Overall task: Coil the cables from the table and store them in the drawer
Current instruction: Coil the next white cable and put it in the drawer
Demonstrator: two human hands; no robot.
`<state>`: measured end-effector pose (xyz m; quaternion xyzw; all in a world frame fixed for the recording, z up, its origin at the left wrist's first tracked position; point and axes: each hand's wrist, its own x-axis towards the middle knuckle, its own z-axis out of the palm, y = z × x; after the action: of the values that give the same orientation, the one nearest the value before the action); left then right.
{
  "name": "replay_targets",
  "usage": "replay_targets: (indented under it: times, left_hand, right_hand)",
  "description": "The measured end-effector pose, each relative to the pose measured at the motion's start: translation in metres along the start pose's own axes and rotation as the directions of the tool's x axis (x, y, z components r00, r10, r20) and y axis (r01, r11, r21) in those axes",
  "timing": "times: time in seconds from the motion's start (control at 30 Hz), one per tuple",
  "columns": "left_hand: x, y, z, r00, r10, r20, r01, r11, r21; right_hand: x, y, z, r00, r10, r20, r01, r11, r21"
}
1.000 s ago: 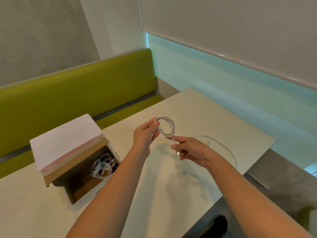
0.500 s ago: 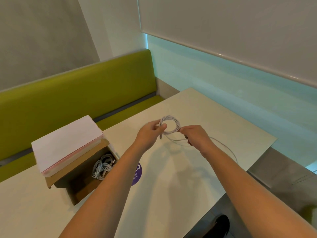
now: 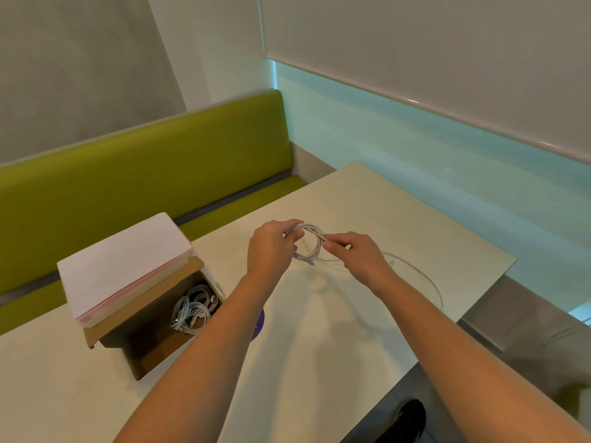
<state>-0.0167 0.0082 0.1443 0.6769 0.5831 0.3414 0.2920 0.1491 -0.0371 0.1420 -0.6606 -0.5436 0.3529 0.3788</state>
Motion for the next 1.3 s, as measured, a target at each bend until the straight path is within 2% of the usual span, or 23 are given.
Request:
replay_targets:
  times: [0.07,0.17,0.27,0.37,0.47,0.57,0.63,0.8,1.0,1.07,1.2,1.3]
  left_hand:
    - [0.001,0.0,-0.001,1.0,0.013,-0.001,-0.013,1.0,0.009]
    - [0.002,0.0,-0.002,1.0,-0.015,0.008,0.015,0.999,-0.039]
    - [0.003,-0.001,-0.003,0.989,-0.112,0.1,0.128,0.977,-0.171]
    - [-0.004,-0.002,-0.005,0.943,-0.205,0.262,0.28,0.915,-0.291]
    - [-0.016,-0.007,-0.003,0.901,-0.261,0.347,0.395,0.823,-0.408]
    - [-0.025,-0.016,0.002,0.875,-0.317,0.365,0.47,0.736,-0.487]
    - [-0.03,-0.018,0.002,0.868,-0.327,0.374,0.49,0.686,-0.537]
    - [-0.037,-0.025,0.004,0.876,-0.397,0.275,0.482,0.672,-0.563]
    - [-0.054,-0.051,-0.002,0.846,-0.434,0.309,0.519,0.541,-0.661]
    - [-0.058,-0.059,-0.007,0.859,-0.427,0.282,0.501,0.589,-0.634]
    - [-0.064,-0.082,-0.03,0.908,-0.377,0.184,0.419,0.796,-0.437]
    - [-0.067,-0.106,-0.047,0.883,-0.455,0.118,0.467,0.82,-0.331]
  right_hand:
    - [0.002,0.001,-0.001,0.999,-0.041,0.011,0.041,0.995,-0.086]
    - [0.006,0.0,-0.006,0.996,-0.06,0.058,0.066,0.992,-0.105]
    - [0.007,0.004,-0.008,0.997,-0.07,0.027,0.073,0.99,-0.121]
    - [0.004,0.01,-0.006,0.992,0.007,-0.124,-0.006,1.0,0.008]
    - [0.0,0.013,0.002,0.99,0.103,-0.094,-0.087,0.984,0.157]
    - [-0.004,0.013,0.013,0.982,0.187,-0.012,-0.173,0.929,0.327]
    - [-0.006,0.014,0.022,0.978,0.207,0.013,-0.203,0.938,0.281]
    - [-0.011,0.011,0.043,0.971,0.175,0.16,-0.209,0.951,0.228]
    - [-0.011,0.011,0.071,0.984,0.126,0.127,-0.145,0.977,0.159]
    - [-0.012,0.008,0.086,0.981,0.124,0.15,-0.146,0.979,0.143]
    - [-0.01,-0.001,0.116,0.963,0.122,0.239,-0.141,0.988,0.067]
    - [-0.012,-0.011,0.14,0.945,0.094,0.315,-0.106,0.994,0.021]
